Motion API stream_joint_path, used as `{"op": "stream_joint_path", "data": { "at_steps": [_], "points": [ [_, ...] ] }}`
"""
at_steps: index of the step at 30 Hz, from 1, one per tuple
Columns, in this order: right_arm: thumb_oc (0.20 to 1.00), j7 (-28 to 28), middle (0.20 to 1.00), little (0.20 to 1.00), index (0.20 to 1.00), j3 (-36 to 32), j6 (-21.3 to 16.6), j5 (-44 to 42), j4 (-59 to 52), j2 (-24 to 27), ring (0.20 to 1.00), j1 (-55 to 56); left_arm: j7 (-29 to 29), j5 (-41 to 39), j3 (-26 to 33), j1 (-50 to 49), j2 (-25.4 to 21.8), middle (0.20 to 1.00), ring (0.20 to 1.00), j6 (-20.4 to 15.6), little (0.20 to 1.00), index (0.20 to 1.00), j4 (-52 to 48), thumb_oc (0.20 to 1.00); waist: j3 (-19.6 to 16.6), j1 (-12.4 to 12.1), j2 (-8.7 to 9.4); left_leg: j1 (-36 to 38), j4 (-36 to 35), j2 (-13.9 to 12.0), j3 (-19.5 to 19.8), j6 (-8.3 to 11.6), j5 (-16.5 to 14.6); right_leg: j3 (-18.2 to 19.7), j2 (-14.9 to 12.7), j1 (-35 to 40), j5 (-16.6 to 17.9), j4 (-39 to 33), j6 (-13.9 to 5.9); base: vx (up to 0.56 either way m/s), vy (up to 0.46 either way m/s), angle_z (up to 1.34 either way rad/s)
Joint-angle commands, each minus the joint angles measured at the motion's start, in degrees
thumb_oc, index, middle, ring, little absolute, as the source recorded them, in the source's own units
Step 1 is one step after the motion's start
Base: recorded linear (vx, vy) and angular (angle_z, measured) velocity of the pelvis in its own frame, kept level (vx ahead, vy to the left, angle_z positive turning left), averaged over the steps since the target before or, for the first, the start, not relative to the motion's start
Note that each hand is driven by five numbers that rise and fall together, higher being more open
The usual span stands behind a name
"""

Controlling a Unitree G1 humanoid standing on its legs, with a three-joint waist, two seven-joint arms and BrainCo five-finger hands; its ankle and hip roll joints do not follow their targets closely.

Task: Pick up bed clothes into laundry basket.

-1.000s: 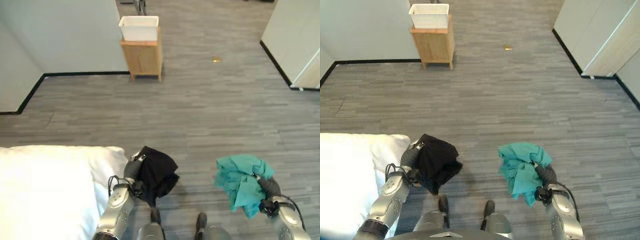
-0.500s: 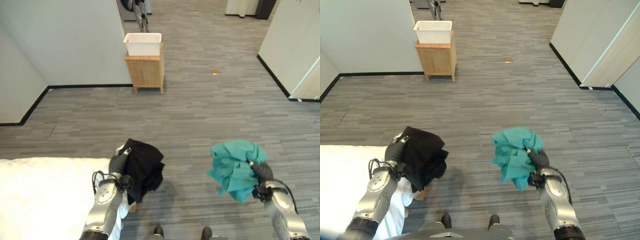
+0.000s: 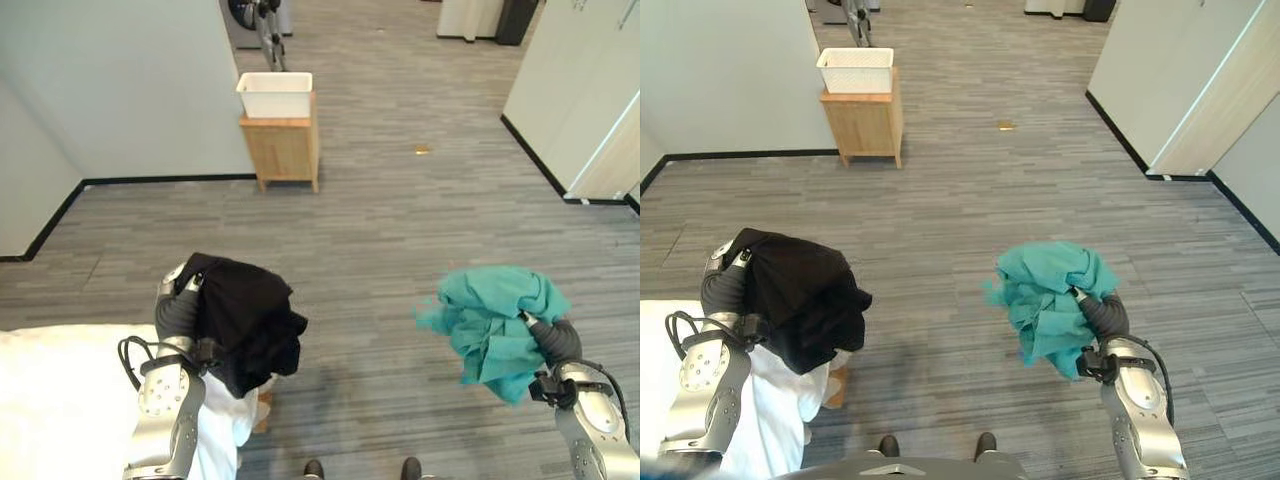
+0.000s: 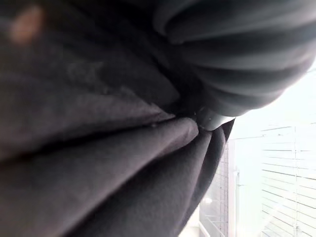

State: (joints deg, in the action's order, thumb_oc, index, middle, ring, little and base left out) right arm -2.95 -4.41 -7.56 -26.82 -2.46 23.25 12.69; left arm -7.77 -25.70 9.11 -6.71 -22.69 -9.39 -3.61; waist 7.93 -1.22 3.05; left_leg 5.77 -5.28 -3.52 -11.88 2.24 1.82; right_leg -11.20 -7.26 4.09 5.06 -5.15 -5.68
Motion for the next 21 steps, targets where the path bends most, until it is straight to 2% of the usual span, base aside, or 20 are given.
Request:
{"op": "stream_joint_path", "data": {
  "at_steps": [1,7,10,12,14,15,16,17,19,21],
  "points": [
    [0.2,0.6,0.2,0.2,0.2,-1.7,-3.8,1.1,-2.4,1.2,0.2,-7.0,-0.6,1.9,0.0,6.1,-2.2,0.2,0.2,-4.3,0.2,0.2,-0.2,0.2,-0.6,-0.1,0.17,-2.0,2.6,-1.1,1.6,-0.08,-1.4,-1.2,-4.4,0.0,-6.2,6.2,-3.4,0.07,0.024,-0.07],
    [0.2,1.1,0.2,0.2,0.2,-0.5,-4.1,1.1,-1.7,1.6,0.2,-9.4,-1.2,1.5,0.7,6.4,-2.9,0.2,0.2,-4.8,0.2,0.2,-0.2,0.2,0.1,-0.8,0.71,-3.2,3.9,-0.8,0.1,-0.46,-2.5,-0.7,-5.0,-1.3,-4.4,6.0,-4.42,0.03,0.03,-0.11],
    [0.2,0.7,0.2,0.2,0.2,0.0,-3.9,0.9,-1.4,1.8,0.2,-9.9,-1.2,1.3,1.3,5.9,-3.2,0.2,0.2,-4.9,0.2,0.2,-0.3,0.2,0.7,-1.3,0.81,-3.4,4.9,-0.1,-0.2,-1.14,-3.6,-0.4,-6.1,-2.0,-3.6,8.1,-5.06,0.06,0.085,-0.16],
    [0.2,0.5,0.2,0.2,0.2,-0.1,-4.0,0.6,-1.5,1.8,0.2,-10.4,-1.2,1.2,1.5,6.1,-3.2,0.2,0.2,-5.0,0.2,0.2,-0.2,0.2,1.5,-1.3,0.54,-3.5,5.5,0.6,0.1,-2.07,-4.5,0.1,-7.5,-3.2,-2.8,12.2,-5.56,0.06,0.149,-0.02],
    [0.2,0.5,0.2,0.2,0.2,0.2,-4.0,0.2,-2.1,1.3,0.2,-10.4,-1.6,1.3,1.1,6.9,-3.6,0.2,0.2,-4.9,0.2,0.2,0.0,0.2,2.7,-0.8,0.11,-3.5,6.8,1.5,1.2,-3.31,-5.9,2.0,-8.3,-6.2,-1.7,19.8,-5.8,0.07,0.21,0.02],
    [0.2,0.2,0.2,0.2,0.2,0.5,-4.1,0.2,-2.9,1.1,0.2,-10.2,-1.6,1.5,0.7,7.7,-4.2,0.2,0.2,-4.9,0.2,0.2,-0.1,0.2,3.9,0.0,-0.58,-2.9,7.4,1.9,2.0,-4.38,-6.7,3.0,-8.8,-9.6,2.2,27.2,-5.35,0.06,0.182,0.05],
    [0.2,0.2,0.2,0.2,0.2,0.5,-4.1,0.3,-2.9,1.1,0.2,-10.2,-1.6,1.5,0.7,7.7,-4.2,0.2,0.2,-4.9,0.2,0.2,-0.1,0.2,4.0,-0.1,-0.5,-3.0,7.5,2.0,2.0,-4.46,-6.8,3.2,-8.9,-10.0,2.1,27.7,-5.42,0.11,0.248,0.15],
    [0.2,0.0,0.2,0.2,0.2,1.3,-4.1,0.5,-3.1,0.9,0.2,-10.3,-1.7,2.2,0.3,8.3,-5.0,0.2,0.2,-4.8,0.2,0.2,-0.5,0.2,5.6,0.7,-1.72,-1.7,7.6,1.8,2.1,-5.5,-7.6,3.3,-8.7,-13.8,3.8,35.2,-5.07,0.05,0.126,0.15],
    [0.2,0.0,0.2,0.2,0.2,1.5,-4.0,0.6,-3.1,0.8,0.2,-10.3,-1.6,2.6,0.1,8.5,-5.2,0.2,0.2,-4.7,0.2,0.2,-0.5,0.2,6.2,1.0,-2.06,-1.0,7.7,1.6,2.2,-5.51,-7.6,3.1,-8.5,-15.9,3.3,36.9,-5.05,0.14,0.09,0.05],
    [0.2,-0.4,0.2,0.2,0.2,1.2,-3.6,0.1,-2.9,0.7,0.2,-9.6,-1.4,2.7,-0.3,9.2,-5.5,0.2,0.2,-4.8,0.2,0.2,-0.4,0.2,6.5,2.6,-2.23,1.4,6.8,0.9,2.6,-4.6,-7.8,2.8,-6.7,-20.6,0.5,34.6,-4.48,0.31,-0.007,0.01]
  ]
}}
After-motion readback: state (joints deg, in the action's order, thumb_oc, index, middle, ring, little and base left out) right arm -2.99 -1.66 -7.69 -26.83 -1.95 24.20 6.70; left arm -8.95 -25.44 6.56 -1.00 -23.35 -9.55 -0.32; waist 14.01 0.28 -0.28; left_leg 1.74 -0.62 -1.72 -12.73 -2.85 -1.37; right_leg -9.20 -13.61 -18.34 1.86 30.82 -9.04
